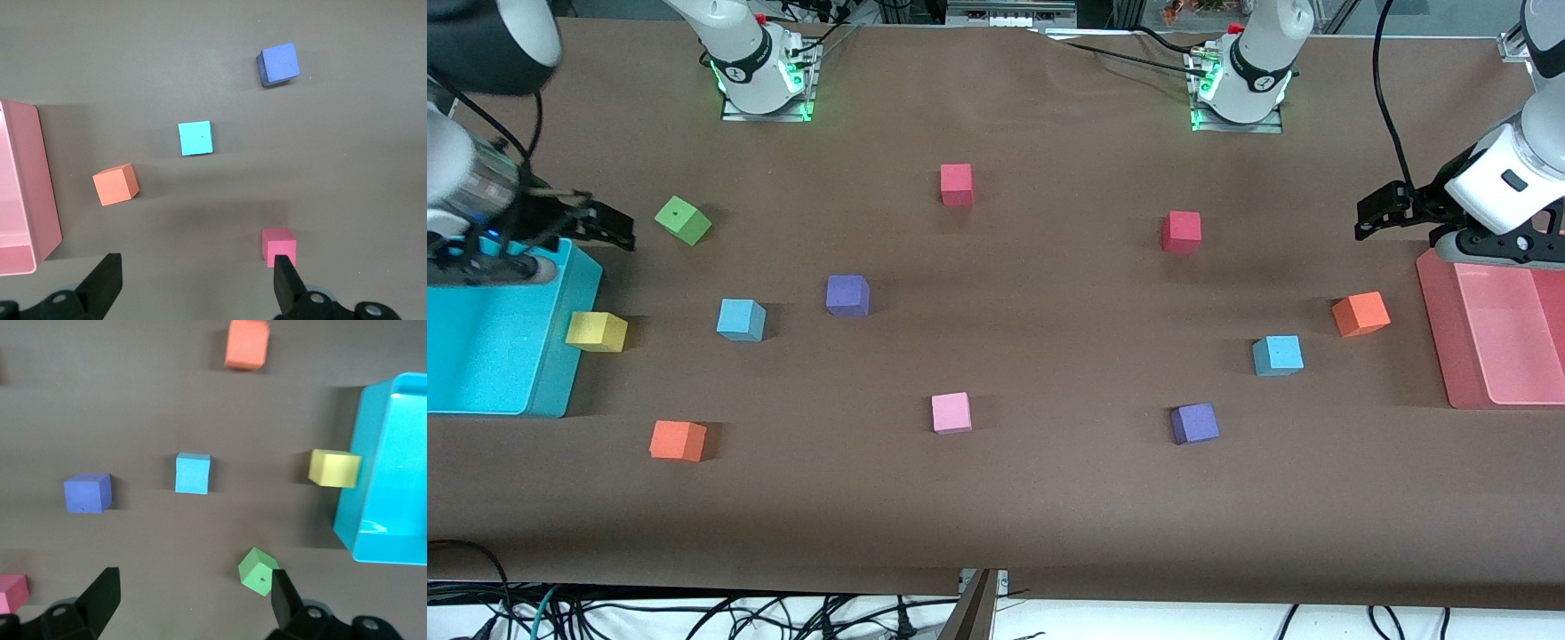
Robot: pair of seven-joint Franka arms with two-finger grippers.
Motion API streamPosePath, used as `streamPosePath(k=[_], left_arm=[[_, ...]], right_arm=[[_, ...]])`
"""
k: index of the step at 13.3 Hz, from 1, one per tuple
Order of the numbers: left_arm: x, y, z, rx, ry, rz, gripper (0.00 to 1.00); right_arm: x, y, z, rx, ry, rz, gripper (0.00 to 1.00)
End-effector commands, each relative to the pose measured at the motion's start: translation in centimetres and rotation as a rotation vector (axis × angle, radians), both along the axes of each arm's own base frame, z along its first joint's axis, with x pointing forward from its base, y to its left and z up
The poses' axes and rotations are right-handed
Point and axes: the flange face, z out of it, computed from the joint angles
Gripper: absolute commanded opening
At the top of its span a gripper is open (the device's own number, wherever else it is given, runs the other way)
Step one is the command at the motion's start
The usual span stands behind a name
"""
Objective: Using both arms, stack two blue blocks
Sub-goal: 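Reach the right gripper to the cyan cube beside the teal bin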
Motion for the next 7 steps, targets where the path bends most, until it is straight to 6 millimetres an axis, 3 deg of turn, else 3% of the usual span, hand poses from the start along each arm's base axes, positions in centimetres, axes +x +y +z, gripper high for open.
streamPosePath(k=[1, 4, 7], left_arm=[[-0.3, -0.1, 0.8, 0.009, 0.001, -0.006, 1.0], [-0.3, -0.1, 0.8, 0.009, 0.001, -0.006, 1.0], [-0.3, -0.1, 0.8, 0.009, 0.001, -0.006, 1.0]], right_arm=[[3.0, 0.9, -6.7, 0.012, 0.044, 0.01, 1.0], [5.3, 1.7, -13.9, 0.055, 0.012, -0.007, 1.0], [5.2, 1.6, -18.8, 0.094, -0.019, -0.041, 1.0]])
